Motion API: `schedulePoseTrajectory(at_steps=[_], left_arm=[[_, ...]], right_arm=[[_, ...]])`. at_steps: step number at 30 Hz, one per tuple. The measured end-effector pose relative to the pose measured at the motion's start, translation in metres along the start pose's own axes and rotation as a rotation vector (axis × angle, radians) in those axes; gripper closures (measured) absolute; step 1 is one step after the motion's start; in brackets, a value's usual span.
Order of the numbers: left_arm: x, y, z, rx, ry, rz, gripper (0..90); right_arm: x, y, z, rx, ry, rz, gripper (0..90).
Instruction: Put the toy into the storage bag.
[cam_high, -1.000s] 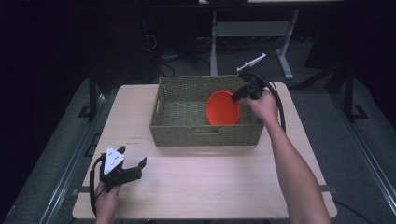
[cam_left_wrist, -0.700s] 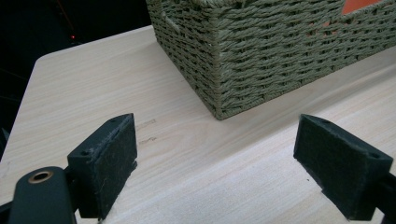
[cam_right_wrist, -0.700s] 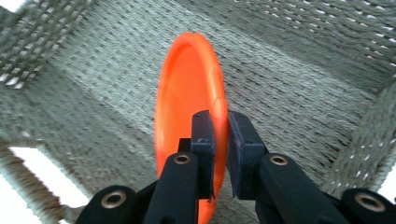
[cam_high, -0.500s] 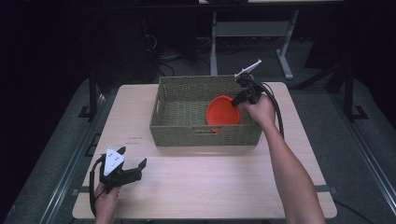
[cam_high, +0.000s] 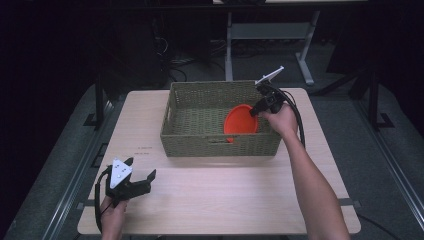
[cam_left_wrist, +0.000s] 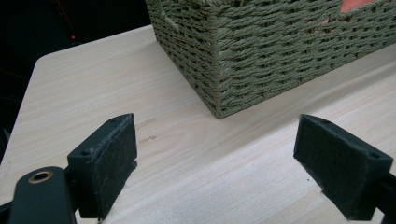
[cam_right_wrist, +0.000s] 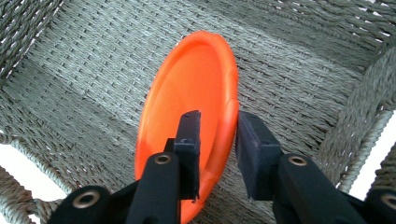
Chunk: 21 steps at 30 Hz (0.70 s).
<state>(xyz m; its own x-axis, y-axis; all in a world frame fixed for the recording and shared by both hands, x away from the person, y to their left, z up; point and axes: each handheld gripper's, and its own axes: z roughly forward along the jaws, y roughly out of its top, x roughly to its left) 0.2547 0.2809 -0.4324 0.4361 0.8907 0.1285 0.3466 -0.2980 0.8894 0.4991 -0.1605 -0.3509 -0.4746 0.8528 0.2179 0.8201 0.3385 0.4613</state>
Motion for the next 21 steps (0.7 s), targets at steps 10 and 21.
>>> schedulePoseTrajectory(at_steps=[10, 21], left_arm=[[0.000, 0.000, 0.000, -0.007, 0.001, -0.002, 12.8], [0.000, 0.000, 0.000, 0.002, 0.001, -0.003, 12.8]], right_arm=[[0.000, -0.001, -0.003, -0.003, -0.010, -0.001, 62.1], [-0.002, -0.007, -0.015, -0.043, 0.042, 0.000, 53.4]])
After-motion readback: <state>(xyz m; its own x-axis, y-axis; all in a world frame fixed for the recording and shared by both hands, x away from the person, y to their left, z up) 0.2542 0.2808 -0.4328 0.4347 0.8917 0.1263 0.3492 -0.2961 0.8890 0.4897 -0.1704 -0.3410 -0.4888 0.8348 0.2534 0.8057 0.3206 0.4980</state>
